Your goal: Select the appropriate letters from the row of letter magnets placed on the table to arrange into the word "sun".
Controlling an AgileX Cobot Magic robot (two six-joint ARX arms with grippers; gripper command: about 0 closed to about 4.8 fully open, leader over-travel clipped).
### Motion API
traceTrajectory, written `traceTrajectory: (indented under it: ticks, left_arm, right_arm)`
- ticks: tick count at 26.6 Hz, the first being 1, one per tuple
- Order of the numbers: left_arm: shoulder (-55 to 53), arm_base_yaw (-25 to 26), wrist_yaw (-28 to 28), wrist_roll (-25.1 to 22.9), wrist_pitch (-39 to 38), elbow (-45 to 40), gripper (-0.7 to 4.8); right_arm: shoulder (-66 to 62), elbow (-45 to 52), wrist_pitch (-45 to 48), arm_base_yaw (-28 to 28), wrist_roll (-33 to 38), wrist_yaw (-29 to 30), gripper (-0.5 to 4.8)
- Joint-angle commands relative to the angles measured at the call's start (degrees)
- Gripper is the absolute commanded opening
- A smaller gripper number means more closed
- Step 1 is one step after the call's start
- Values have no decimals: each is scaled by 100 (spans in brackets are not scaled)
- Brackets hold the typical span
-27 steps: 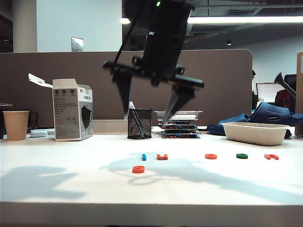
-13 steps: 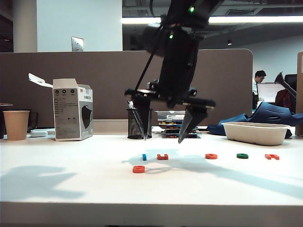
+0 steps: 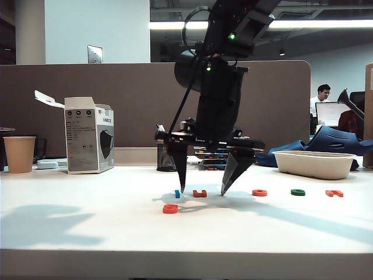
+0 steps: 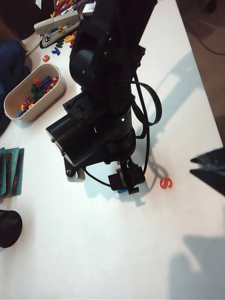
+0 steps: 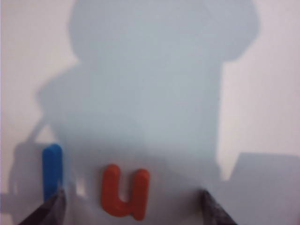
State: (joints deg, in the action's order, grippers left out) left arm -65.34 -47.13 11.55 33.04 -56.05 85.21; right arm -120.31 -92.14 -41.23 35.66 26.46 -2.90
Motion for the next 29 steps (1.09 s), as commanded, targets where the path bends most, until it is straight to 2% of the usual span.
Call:
traceTrajectory:
  ticks: [1, 3, 9, 11, 22, 23, 24, 25, 29]
  left_arm:
    - [22, 9, 4, -7, 37, 17, -4]
    - [22, 9, 4, -7, 39, 17, -4]
    - [22, 9, 4, -7, 39, 17, -4]
    - [22, 9, 4, -7, 42, 20, -4]
    - [22, 9, 13, -7, 42, 20, -4]
    - [22, 9, 22, -7, 42, 20, -4]
    - [22, 9, 22, -9, 44, 20, -4]
    - [22, 9, 22, -7, 42, 20, -4]
    - [22, 9, 22, -7, 42, 22, -4]
  right_arm:
    - [-37, -15, 118, 0, -17, 9, 312]
    - [-55, -15, 120, 0, -17, 22, 294]
    - [-92, -15, 98, 0, -15, 4, 290]
    - [-149, -15, 72, 4, -17, 9, 250]
    - [-304, -15, -363, 52, -15, -68, 250]
    - [-304, -15, -398, 52, -15, -66, 239]
    - [-310, -15, -428, 55, -15, -63, 192]
    - [-313, -15, -437, 59, -15, -63, 171]
    - [-326, -15, -439, 83, -17, -72, 163]
